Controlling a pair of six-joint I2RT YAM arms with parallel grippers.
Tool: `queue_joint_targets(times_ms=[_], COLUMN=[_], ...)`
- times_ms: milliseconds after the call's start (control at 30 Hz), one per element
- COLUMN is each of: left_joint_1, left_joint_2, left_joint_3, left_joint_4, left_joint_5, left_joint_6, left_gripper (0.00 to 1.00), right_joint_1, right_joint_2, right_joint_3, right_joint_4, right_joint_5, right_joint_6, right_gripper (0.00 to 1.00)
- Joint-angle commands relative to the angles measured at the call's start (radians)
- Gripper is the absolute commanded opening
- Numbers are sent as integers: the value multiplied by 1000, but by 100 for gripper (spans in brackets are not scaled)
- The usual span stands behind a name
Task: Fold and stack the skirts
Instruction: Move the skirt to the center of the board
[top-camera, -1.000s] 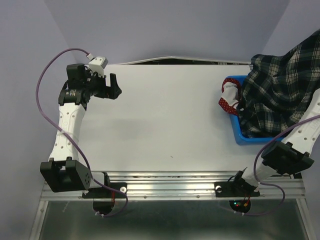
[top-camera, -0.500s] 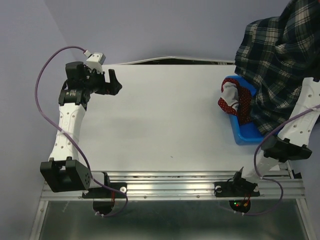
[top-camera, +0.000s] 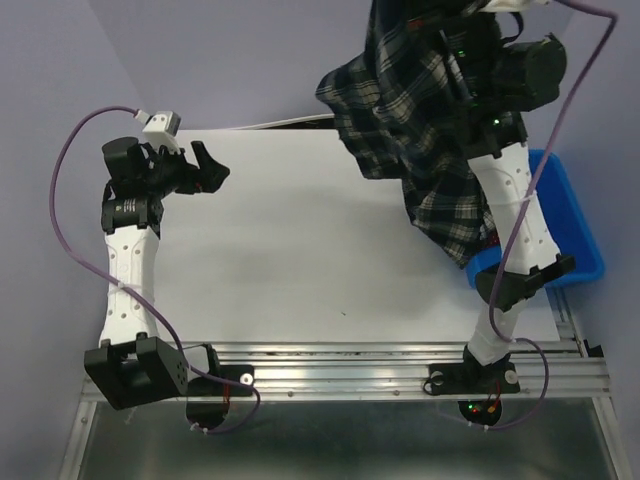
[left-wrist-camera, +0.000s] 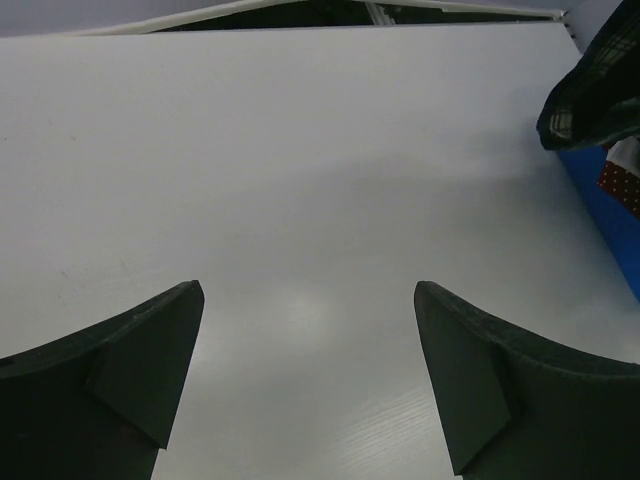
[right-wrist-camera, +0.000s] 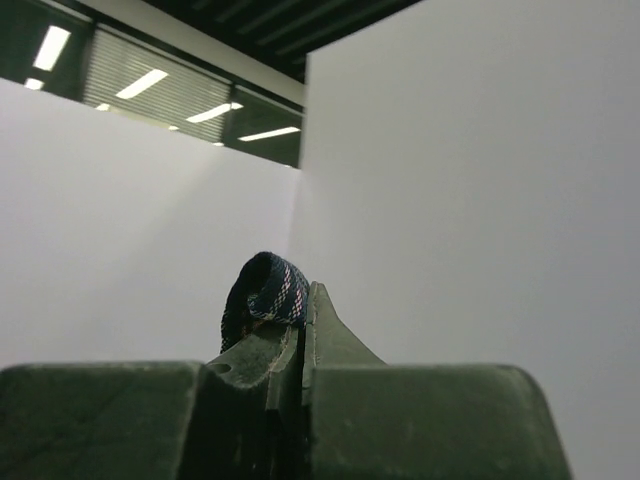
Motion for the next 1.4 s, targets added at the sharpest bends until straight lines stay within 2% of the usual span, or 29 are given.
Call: queue_joint_targets(times_ms=[0, 100, 200, 267, 300, 433, 467, 533, 567, 667, 767, 833, 867, 900, 933, 967, 1000, 1033, 1100, 1133, 1233, 1367], left_joint_1=[48, 59, 73, 79, 84, 91, 93, 93, 91, 93, 96, 97, 106, 107, 108, 111, 114, 126, 143, 148, 165, 176], left_joint_2=[-47, -62, -90, -113, -119, -137, -141, -144, -138, -98, -52, -38, -36, -36, -33, -23, -15, -6, 31, 49, 117, 200], left_joint_3=[-45, -66, -112, -129, -146, -169, -175, -191, -207, -223, -221, -227, -235, -241, -249, -256, -260, -247, -232, -218, -203, -200], left_joint_4=[79, 78, 76, 78, 78, 52, 44, 27, 7, -51, -123, -178, -212, -212, -229, -266, -283, -297, -318, -345, -375, -390], left_joint_5=[96, 96, 99, 99, 96, 70, 58, 12, -4, -59, -105, -108, -95, -90, -84, -79, -79, -93, -96, -93, -87, -65], left_joint_6=[-53, -39, -22, -7, 5, 65, 80, 114, 151, 231, 301, 337, 375, 375, 409, 427, 441, 447, 455, 464, 487, 513], left_gripper=[99, 99, 99, 99, 99, 98, 98, 98, 98, 97, 97, 97, 97, 97, 98, 98, 98, 98, 98, 98, 98, 98], right_joint_1=[232, 284, 284, 284, 284, 284, 284, 284, 275, 275, 275, 275, 275, 275, 275, 275, 275, 275, 275, 275, 275, 266], right_joint_2=[-32, -58, -110, -144, -185, -349, -386, -463, -534, -648, -694, -699, -707, -707, -707, -702, -696, -673, -640, -595, -511, -411], right_joint_3=[57, -39, -307, -428, -561, -888, -1052, -1229, -1388, -1640, -1748, -1744, -1718, -1718, -1655, -1618, -1577, -1485, -1396, -1347, -1184, -1018], right_joint_4=[137, 155, 182, 189, 189, 194, 191, 182, 153, 19, -182, -334, -455, -456, -528, -673, -749, -883, -996, -1115, -1219, -1168], right_joint_5=[70, 105, 202, 251, 288, 342, 353, 397, 406, 419, 411, 426, 413, 381, 321, 272, 218, 131, 42, 12, -29, -23], right_joint_6=[-234, -273, -299, -328, -345, -406, -453, -493, -524, -555, -556, -540, -550, -564, -576, -607, -613, -628, -659, -684, -724, -690], right_gripper=[1, 1, 1, 1, 1, 1, 1, 1, 1, 1, 1, 2, 19, 33, 50, 63, 76, 99, 100, 100, 100, 100])
